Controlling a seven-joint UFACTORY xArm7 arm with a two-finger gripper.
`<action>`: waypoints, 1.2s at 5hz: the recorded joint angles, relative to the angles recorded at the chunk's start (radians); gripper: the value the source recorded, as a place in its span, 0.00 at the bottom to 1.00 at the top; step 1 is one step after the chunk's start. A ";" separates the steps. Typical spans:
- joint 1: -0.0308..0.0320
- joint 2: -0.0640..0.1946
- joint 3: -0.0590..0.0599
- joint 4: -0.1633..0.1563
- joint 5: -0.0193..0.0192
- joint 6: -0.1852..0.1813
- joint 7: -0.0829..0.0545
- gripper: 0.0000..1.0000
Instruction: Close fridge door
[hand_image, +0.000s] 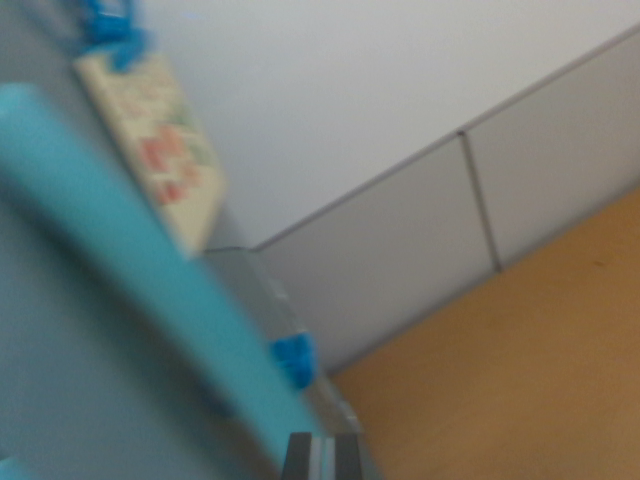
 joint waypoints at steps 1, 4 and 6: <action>0.0000 0.066 -0.015 0.037 0.0000 0.000 0.000 1.00; 0.0000 0.122 -0.021 0.070 0.0000 0.000 0.000 1.00; 0.0000 0.174 -0.022 0.093 0.0000 -0.001 0.000 1.00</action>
